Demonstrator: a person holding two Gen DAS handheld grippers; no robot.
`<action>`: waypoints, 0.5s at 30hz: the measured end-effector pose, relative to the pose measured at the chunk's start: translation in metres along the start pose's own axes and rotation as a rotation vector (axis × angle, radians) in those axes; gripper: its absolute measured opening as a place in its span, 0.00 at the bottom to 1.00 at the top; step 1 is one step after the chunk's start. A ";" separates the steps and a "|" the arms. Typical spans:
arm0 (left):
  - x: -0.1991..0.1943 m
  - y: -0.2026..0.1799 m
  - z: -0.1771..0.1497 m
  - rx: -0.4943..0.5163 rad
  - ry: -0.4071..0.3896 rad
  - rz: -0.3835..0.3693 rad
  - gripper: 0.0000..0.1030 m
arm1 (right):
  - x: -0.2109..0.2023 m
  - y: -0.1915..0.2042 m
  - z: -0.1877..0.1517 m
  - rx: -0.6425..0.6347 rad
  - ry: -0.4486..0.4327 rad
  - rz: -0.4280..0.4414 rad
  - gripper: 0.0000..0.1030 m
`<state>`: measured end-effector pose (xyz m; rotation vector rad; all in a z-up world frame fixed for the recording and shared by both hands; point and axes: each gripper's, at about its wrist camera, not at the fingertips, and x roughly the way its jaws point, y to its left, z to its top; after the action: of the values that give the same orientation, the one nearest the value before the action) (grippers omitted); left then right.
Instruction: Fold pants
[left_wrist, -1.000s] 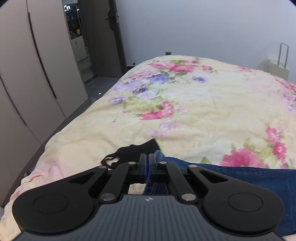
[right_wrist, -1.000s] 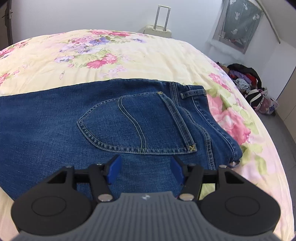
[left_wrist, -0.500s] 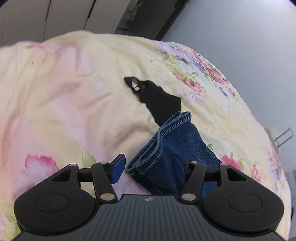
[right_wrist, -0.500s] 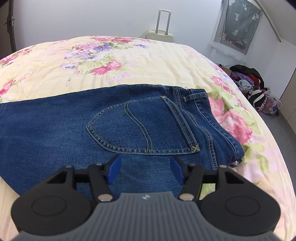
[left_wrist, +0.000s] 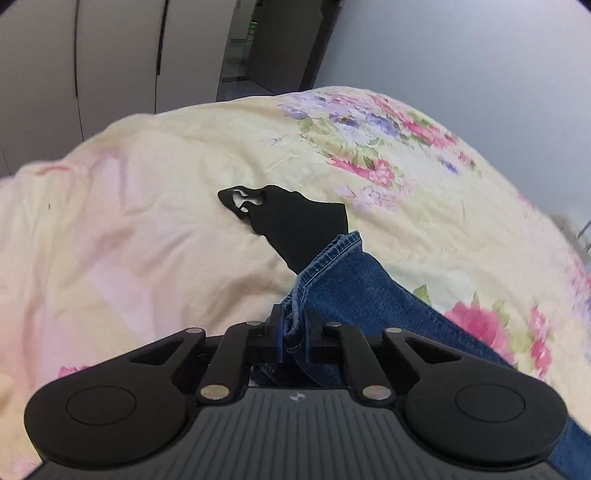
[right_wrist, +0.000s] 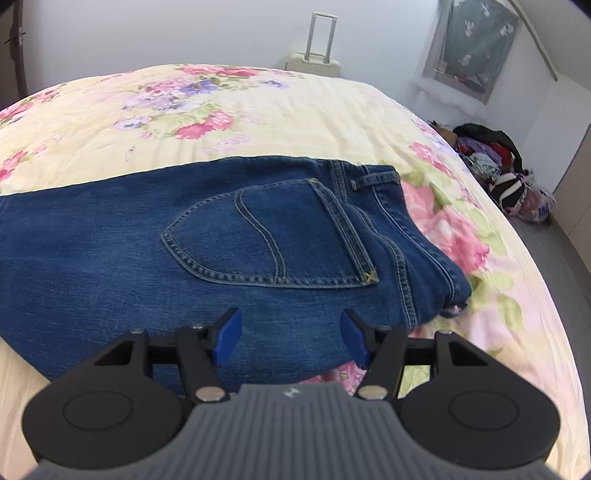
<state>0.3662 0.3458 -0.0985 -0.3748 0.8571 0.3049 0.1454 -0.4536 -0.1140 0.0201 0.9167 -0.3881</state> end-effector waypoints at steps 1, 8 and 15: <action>0.001 -0.010 0.005 0.042 0.020 0.045 0.10 | 0.001 -0.001 -0.001 0.004 0.004 0.001 0.54; -0.059 -0.069 0.040 0.165 -0.186 -0.058 0.07 | 0.006 -0.001 -0.005 0.012 0.004 0.009 0.54; -0.021 -0.039 0.034 0.149 -0.153 0.059 0.07 | 0.000 -0.018 -0.002 0.040 -0.025 -0.007 0.54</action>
<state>0.3920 0.3240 -0.0545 -0.1848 0.7364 0.3180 0.1380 -0.4699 -0.1127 0.0484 0.8850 -0.4118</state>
